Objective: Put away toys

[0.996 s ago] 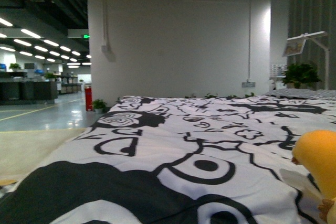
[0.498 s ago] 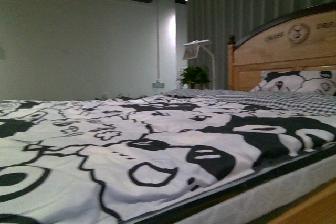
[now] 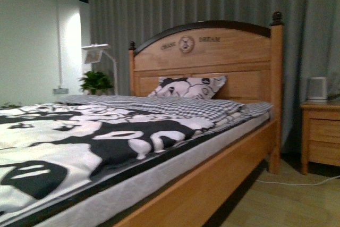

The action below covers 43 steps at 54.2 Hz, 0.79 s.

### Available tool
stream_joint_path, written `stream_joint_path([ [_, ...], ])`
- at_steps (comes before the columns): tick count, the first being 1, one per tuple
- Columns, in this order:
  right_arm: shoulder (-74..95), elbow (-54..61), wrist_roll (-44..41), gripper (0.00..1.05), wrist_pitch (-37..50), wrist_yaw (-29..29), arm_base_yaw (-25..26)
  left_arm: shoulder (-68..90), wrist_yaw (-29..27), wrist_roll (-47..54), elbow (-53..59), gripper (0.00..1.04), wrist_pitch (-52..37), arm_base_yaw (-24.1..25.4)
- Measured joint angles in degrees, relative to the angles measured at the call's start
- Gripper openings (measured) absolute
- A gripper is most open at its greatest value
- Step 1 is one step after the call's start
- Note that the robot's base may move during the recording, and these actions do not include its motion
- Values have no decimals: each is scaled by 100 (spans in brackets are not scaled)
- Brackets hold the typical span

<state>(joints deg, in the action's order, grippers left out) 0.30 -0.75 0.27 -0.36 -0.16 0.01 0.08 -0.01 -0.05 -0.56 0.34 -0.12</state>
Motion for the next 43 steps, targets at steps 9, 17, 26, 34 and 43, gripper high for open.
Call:
stream_joint_path([
  [9,-2,0,2,6,0,0,-2,0,0,0,0,99,0,0],
  [17,0,0,2,6,0,33,0,0,0,0,0,99,0,-2],
  [26,0,-2,0,6,0,15,0,0,0,0,0,99,0,0],
  [34,0,-2,0,6,0,22,-2,-2,-11,0,0,99,0,0],
  [43,-4,0,0,6,0,-31,9,-2,15,0,0,99,0,-4],
])
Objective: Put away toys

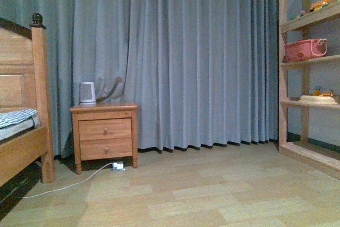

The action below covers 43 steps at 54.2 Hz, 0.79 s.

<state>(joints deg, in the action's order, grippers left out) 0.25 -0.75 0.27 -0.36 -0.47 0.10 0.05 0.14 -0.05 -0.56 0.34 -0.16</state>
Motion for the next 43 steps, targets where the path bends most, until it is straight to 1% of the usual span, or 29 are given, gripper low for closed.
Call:
stream_joint_path([
  [17,2,-2,2,6,0,79,-4,0,-13,0,0,99,0,2],
  [28,4,0,0,6,0,-13,2,0,-28,0,0,99,0,2],
  [34,7,0,-4,6,0,107,-15,-2,-50,0,0,99,0,11],
  [43,7,0,-4,6,2,118,-13,0,-15,0,0,99,0,11],
])
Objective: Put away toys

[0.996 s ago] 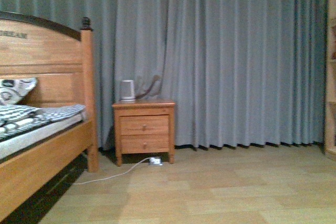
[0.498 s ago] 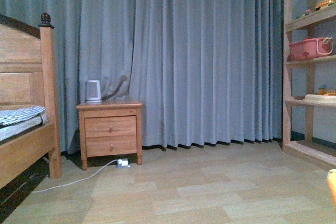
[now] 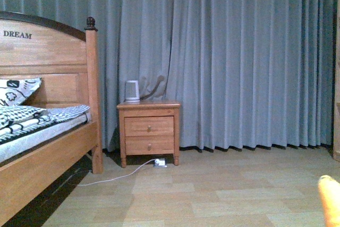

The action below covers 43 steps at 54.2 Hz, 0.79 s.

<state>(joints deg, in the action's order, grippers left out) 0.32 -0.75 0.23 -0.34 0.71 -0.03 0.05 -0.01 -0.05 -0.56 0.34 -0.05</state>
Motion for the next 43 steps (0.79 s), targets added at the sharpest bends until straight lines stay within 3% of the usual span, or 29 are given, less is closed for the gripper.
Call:
stream_joint_path([
  [43,-2,0,-4,6,-2,-74,0,0,2,0,0,99,0,0],
])
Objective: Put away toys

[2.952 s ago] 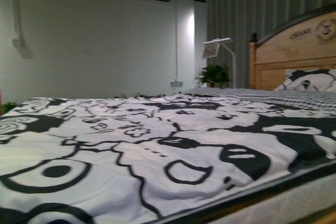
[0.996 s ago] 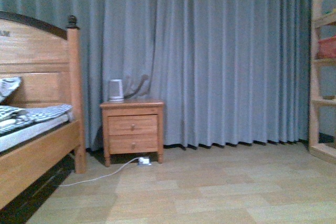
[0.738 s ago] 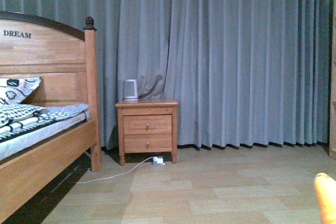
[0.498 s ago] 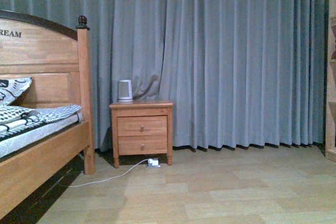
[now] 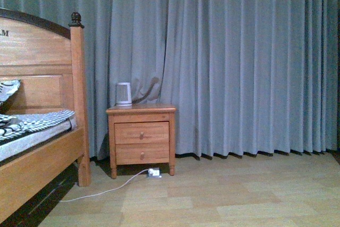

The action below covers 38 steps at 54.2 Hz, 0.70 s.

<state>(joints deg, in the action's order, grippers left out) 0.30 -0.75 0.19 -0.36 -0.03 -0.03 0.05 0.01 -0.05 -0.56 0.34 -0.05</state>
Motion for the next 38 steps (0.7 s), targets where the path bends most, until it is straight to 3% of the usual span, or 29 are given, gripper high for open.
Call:
stream_joint_path([
  [38,0,0,0,6,0,9,0,-2,-2,0,0,99,0,0],
])
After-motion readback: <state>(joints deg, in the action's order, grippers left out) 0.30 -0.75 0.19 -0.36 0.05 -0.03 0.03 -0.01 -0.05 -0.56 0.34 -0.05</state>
